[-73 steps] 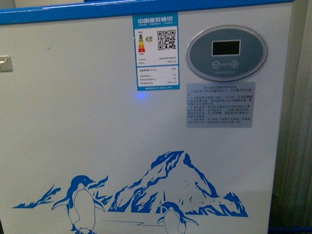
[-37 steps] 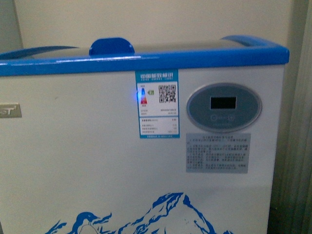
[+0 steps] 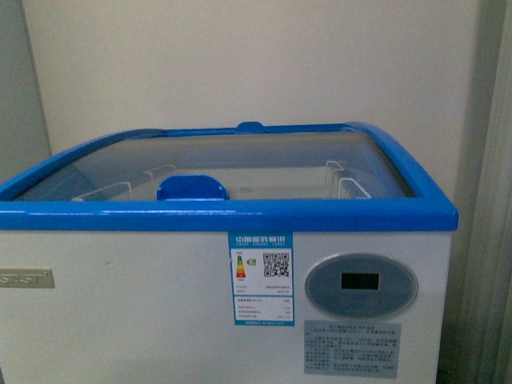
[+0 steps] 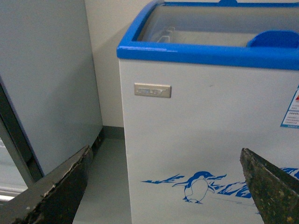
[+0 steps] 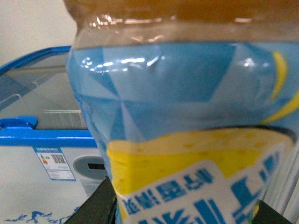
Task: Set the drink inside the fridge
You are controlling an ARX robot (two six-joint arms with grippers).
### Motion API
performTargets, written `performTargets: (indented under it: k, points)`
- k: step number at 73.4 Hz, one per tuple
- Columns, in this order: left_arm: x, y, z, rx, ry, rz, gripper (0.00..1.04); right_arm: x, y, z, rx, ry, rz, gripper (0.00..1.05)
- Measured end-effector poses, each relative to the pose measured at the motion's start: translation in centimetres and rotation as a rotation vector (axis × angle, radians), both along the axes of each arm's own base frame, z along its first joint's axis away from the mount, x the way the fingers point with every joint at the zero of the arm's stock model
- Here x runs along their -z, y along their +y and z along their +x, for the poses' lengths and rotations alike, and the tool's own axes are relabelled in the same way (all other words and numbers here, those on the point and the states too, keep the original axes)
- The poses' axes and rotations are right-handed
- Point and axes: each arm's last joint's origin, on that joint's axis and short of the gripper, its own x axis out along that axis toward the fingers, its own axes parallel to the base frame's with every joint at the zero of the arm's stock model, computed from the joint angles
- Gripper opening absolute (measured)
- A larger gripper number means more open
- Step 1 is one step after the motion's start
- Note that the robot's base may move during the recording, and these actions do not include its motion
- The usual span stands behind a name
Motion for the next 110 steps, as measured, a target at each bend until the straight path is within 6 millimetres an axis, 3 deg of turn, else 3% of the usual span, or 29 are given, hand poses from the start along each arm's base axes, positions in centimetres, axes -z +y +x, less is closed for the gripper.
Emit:
performTargets:
  k: [22,32,47,62,78,97,98,110]
  points:
    - [0.0,0.0,0.0,0.002,0.002,-0.002,0.97,0.0,0.0,0.0,0.0,-0.001,0.0,0.37]
    - [-0.2,0.0,1.1,0.097,0.169,-0.059,0.97,0.0,0.0,0.0,0.0,-0.001,0.0,0.37]
    - [-3.5,-0.2,6.7,0.201,0.078,0.043,0.97,0.0,0.0,0.0,0.002,0.0,0.0,0.37]
    - [-6.9,-2.4,14.3,0.449,-0.065,0.343,0.97,0.0,0.0,0.0,-0.001,0.0,0.0,0.36]
    - [-7.6,-5.2,20.4,0.658,-0.085,0.68,0.97,0.0,0.0,0.0,-0.001,0.0,0.0,0.36]
    - [-6.8,-6.5,24.3,0.761,-0.087,0.956,0.97,0.0,0.0,0.0,-0.001,0.0,0.0,0.36]
    - [-6.8,-6.8,27.0,0.768,-0.097,1.029,0.97,0.0,0.0,0.0,-0.001,0.0,0.0,0.36]
    - [-6.5,-6.9,28.4,0.764,-0.086,1.04,0.97,0.0,0.0,0.0,-0.001,0.0,0.0,0.36]
